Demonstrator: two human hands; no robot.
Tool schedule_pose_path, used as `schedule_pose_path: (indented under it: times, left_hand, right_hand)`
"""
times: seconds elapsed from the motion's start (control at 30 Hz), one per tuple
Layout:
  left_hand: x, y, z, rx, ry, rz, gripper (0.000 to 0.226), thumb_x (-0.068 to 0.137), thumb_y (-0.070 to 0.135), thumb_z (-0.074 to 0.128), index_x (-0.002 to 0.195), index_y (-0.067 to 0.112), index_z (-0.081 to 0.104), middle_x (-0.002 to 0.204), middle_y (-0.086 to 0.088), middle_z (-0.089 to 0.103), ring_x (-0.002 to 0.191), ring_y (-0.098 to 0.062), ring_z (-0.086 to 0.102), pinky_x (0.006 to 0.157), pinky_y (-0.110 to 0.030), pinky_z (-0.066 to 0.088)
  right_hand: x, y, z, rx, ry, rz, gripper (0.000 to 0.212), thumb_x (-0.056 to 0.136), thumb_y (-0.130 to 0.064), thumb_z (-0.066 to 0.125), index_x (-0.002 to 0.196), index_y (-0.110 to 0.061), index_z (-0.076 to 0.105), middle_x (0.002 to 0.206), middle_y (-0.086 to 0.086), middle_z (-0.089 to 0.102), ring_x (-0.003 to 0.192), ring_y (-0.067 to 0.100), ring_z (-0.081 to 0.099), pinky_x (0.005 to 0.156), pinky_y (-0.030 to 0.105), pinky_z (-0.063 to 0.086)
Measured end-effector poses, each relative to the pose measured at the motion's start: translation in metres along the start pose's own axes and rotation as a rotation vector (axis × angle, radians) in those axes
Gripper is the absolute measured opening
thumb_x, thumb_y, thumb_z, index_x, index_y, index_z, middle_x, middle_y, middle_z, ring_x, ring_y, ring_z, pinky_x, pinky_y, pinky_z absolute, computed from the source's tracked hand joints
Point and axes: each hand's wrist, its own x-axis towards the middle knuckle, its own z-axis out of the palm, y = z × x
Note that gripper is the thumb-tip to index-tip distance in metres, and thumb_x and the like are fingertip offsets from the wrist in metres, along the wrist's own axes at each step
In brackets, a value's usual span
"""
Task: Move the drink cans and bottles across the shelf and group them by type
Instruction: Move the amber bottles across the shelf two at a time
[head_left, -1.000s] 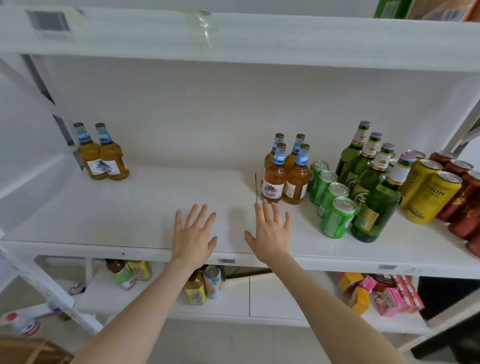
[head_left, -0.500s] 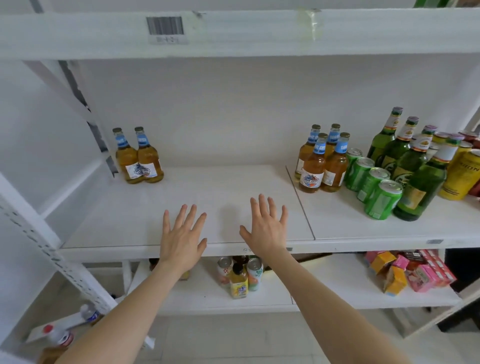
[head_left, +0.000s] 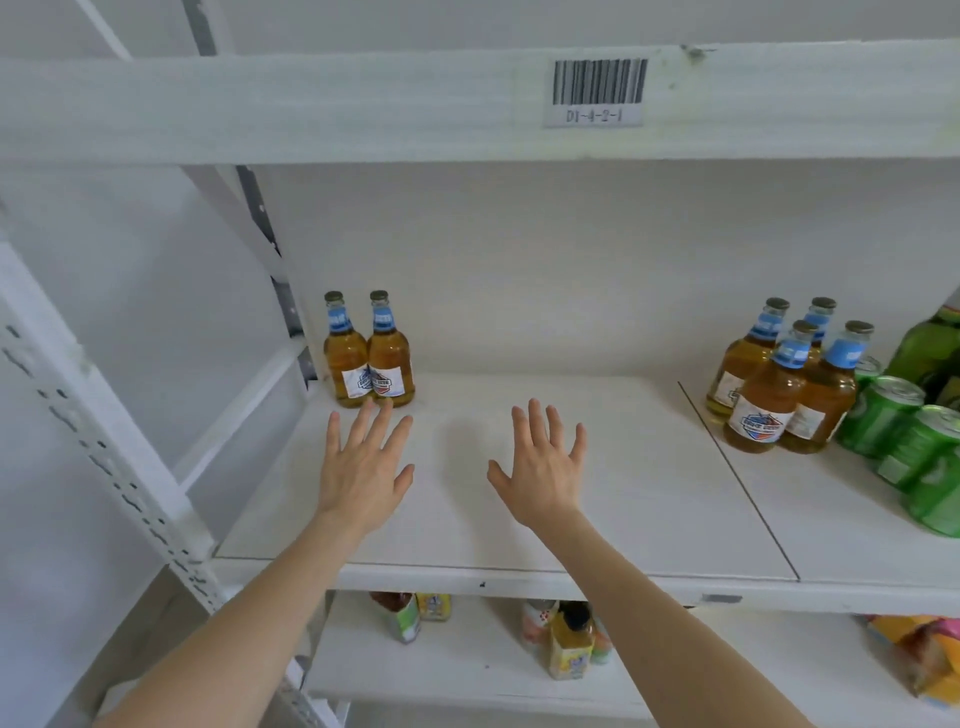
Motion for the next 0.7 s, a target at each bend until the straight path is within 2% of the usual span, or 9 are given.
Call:
schedule_pose_path:
  times: [0.3,0.43,0.53,0.7]
  left_hand:
    - [0.047,-0.108,0.023,0.002,0.027,-0.023,0.065,0.097,0.053,0.042,0.153,0.024,0.028,0.163,-0.007,0.02,0.151,-0.03,0.011,0.118,-0.058,0.005]
    - [0.075,-0.14,0.034,-0.022,0.03,-0.026,0.066,0.098,0.054,0.038,0.155,0.027,0.02,0.164,-0.006,0.013,0.151,-0.029,0.008,0.119,-0.055,0.009]
    - [0.095,-0.152,0.042,-0.131,0.031,-0.049,0.068,0.098,0.056,0.036,0.155,0.026,0.016,0.164,-0.006,0.013,0.151,-0.028,0.01,0.119,-0.05,0.013]
    - [0.126,-0.157,0.058,-0.412,0.039,-0.105,0.072,0.096,0.051,0.047,0.154,0.02,0.019,0.162,-0.01,0.022,0.148,-0.031,0.021,0.119,-0.046,0.024]
  right_hand:
    - [0.061,-0.087,0.035,0.017,-0.006,0.028,0.078,0.092,-0.06,0.038,0.154,-0.019,0.015,0.164,0.006,0.011,0.151,0.027,0.006,0.116,0.058,0.0]
    - [0.083,-0.12,0.051,0.041,0.005,0.067,0.079,0.091,-0.062,0.038,0.154,-0.018,0.016,0.164,0.006,0.013,0.15,0.027,0.008,0.116,0.058,0.003]
    - [0.097,-0.138,0.059,0.084,0.002,0.111,0.08,0.09,-0.063,0.038,0.154,-0.019,0.016,0.164,0.004,0.013,0.15,0.026,0.009,0.116,0.057,0.004]
    - [0.127,-0.148,0.073,0.181,-0.012,0.164,0.082,0.089,-0.062,0.042,0.154,-0.021,0.014,0.164,0.0,0.013,0.15,0.024,0.01,0.116,0.056,0.006]
